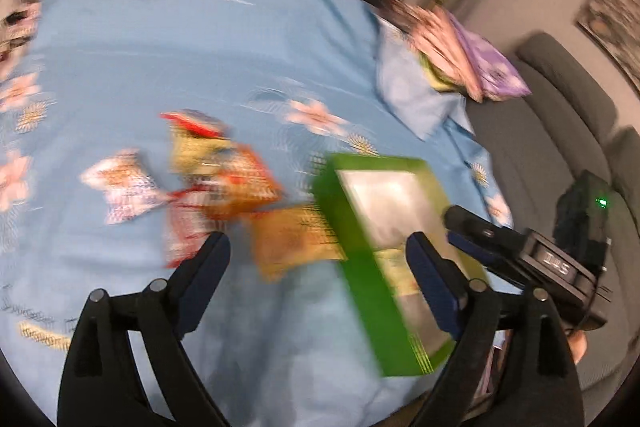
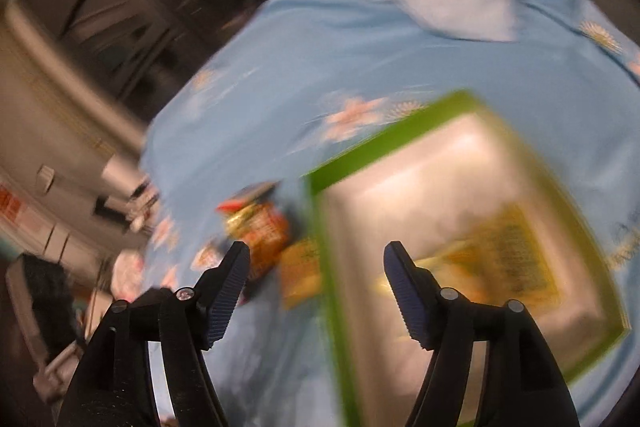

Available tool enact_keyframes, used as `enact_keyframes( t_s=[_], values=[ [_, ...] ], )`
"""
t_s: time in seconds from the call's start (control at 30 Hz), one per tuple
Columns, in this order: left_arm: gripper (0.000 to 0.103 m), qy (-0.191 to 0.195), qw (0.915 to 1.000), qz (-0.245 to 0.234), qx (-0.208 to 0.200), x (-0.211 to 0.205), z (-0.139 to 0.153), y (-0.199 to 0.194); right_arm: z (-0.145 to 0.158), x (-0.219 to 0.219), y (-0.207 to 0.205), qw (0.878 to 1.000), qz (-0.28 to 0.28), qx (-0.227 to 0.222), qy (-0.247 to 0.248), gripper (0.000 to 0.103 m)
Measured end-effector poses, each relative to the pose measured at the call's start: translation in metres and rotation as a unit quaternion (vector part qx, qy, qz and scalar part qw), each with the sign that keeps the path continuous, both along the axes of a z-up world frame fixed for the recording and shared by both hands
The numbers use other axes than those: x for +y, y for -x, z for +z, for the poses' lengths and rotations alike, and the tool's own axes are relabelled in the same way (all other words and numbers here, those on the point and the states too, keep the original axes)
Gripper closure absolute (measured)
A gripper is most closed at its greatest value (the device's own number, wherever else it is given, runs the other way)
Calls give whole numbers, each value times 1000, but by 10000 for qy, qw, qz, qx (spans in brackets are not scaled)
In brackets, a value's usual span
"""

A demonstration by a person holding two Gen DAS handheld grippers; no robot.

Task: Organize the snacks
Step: 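Move the right gripper back to the yellow rice cracker bag, then grasp the yellow rice cracker bag with the right gripper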

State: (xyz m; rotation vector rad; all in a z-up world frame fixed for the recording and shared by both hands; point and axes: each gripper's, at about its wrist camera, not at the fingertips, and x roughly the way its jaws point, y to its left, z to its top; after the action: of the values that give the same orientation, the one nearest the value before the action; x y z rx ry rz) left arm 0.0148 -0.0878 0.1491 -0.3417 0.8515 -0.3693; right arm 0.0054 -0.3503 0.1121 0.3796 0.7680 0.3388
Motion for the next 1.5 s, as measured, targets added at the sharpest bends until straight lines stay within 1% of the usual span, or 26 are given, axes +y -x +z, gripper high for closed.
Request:
enact_keyframes(
  t_s=[0.1,0.27,0.33,0.37,0.4,0.47,0.5,0.57,0.63,0.7,0.73,0.83,0.87,0.9,0.93,1.0,1.03,1.07,1.17,1.2,1.23,1.27,1.33,1.43,1.47,1.5],
  values=[
    [2,-61,9988,476,101,41,-12,9,-5,39,-6,9989,375,105,260,31],
    [2,11,9919,1186,445,95,-53,14,-27,99,-16,9936,499,278,976,31],
    [3,-12,9866,1493,651,110,-70,10,-41,120,-22,9883,468,373,1402,31],
    [3,-9,9852,1548,730,114,-73,7,-47,127,-27,9847,467,423,1625,31],
    [3,55,9842,1548,858,116,-79,3,-55,140,-34,9772,510,477,2007,31],
    [3,229,9847,1439,956,119,-82,0,-67,154,-47,9662,384,557,2489,31],
    [3,278,9847,1416,976,120,-83,0,-72,157,-50,9620,291,608,2645,31],
    [3,162,9846,1475,924,120,-82,0,-85,162,-61,9487,69,709,3081,31],
    [3,44,9855,1447,881,119,-81,1,-94,165,-67,9408,-7,799,3294,31],
    [3,98,9869,1353,876,119,-81,-1,-99,169,-71,9312,-112,710,3575,31],
    [3,137,9872,1326,875,119,-81,-1,-101,172,-73,9238,-148,649,3770,31],
    [3,145,9870,1334,883,118,-81,-1,-116,182,-78,8950,-38,599,4419,31],
    [3,141,9870,1328,895,118,-82,-2,-119,183,-79,8902,-11,566,4519,29],
    [3,141,9870,1320,905,118,-82,-2,-119,183,-80,8899,0,552,4528,29],
    [3,142,9871,1306,918,117,-82,-2,-118,181,-79,8930,9,554,4466,30],
    [3,163,9872,1293,922,117,-82,-2,-115,179,-76,8950,111,549,4424,35],
    [3,168,9872,1290,923,117,-82,-2,-114,176,-74,8983,165,546,4356,41],
    [3,165,9872,1286,927,117,-82,-3,-113,175,-72,8996,176,527,4332,44],
    [3,164,9872,1262,960,117,-83,-4,-106,166,-63,9195,427,578,3864,44],
    [3,179,9873,1254,963,117,-83,-4,-103,163,-59,9283,602,632,3615,44],
    [3,206,9873,1247,963,117,-82,-4,-98,158,-54,9431,858,705,3136,44],
    [3,238,9872,1254,954,118,-82,-4,-95,156,-49,9518,1057,781,2771,45],
    [3,276,9865,1317,931,122,-80,-4,-90,156,-39,9605,1414,897,2222,46],
    [3,267,9847,1447,937,127,-80,-3,-87,162,-31,9636,1558,1028,1912,46],
    [3,264,9844,1463,943,128,-80,-3,-85,162,-31,9654,1569,1023,1815,43],
    [3,260,9843,1465,952,128,-80,-3,-82,163,-30,9683,1607,986,1639,42]
  ],
)
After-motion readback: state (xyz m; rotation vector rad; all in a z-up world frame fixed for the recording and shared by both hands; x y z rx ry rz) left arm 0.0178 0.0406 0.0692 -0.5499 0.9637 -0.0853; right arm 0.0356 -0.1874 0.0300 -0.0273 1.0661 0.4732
